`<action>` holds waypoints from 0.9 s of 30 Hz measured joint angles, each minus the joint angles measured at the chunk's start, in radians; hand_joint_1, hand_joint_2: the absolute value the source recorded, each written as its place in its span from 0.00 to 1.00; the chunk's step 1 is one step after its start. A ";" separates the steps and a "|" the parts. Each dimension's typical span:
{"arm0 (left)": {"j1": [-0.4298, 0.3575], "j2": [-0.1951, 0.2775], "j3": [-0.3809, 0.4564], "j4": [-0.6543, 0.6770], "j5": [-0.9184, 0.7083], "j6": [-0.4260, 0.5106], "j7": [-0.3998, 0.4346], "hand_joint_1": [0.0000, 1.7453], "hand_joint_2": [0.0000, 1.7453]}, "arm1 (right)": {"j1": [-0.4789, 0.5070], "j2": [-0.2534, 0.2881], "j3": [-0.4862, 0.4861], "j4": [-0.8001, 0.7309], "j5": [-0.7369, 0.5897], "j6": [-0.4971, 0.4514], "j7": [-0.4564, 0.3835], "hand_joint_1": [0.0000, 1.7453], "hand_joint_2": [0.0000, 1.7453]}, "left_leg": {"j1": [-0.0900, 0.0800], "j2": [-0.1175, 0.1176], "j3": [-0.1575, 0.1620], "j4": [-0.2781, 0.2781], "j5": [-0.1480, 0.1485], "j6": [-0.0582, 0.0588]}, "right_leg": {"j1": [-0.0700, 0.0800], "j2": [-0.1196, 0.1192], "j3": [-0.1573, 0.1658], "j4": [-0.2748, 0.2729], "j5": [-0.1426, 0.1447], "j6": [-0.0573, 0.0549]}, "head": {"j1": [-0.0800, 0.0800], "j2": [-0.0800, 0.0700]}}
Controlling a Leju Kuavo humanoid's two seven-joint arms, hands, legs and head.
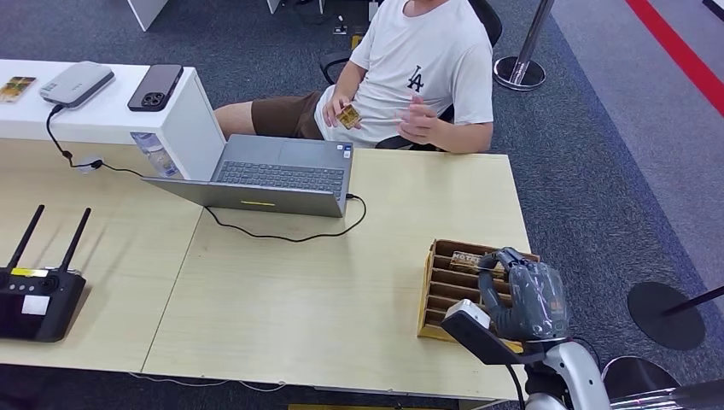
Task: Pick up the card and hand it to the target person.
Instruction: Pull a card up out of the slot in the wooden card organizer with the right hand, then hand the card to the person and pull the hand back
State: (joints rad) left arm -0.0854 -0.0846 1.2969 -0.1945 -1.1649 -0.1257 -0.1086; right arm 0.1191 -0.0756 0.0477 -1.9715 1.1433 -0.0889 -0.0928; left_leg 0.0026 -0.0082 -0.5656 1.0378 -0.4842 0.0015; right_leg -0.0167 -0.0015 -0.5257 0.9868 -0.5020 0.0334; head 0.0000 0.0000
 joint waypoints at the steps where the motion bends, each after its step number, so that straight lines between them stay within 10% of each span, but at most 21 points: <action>1: 0.000 0.000 -0.001 0.000 -0.002 -0.001 -0.001 0.00 1.00 | -0.009 -0.001 0.002 0.002 0.004 -0.005 0.000 0.88 1.00 | 0.000 0.000 0.000 0.000 0.000 0.000 | 0.000 0.000 0.000 0.000 0.000 0.000 | 0.000 0.000; 27: -0.010 0.008 -0.054 0.004 -0.059 -0.016 -0.009 0.00 1.00 | -0.508 0.111 0.199 0.514 0.038 -0.399 -0.097 0.88 1.00 | 0.001 0.006 0.001 -0.001 0.002 0.001 | 0.001 0.006 0.000 0.000 0.003 0.000 | 0.000 0.000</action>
State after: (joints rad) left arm -0.0959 -0.0762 1.2428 -0.1903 -1.2242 -0.1417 -0.1176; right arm -0.3884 0.0354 0.2465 -1.4576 1.1816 -0.4877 -0.1895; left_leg 0.0034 -0.0025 -0.5645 1.0368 -0.4820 0.0020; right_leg -0.0158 0.0042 -0.5253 0.9865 -0.4987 0.0329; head 0.0000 0.0000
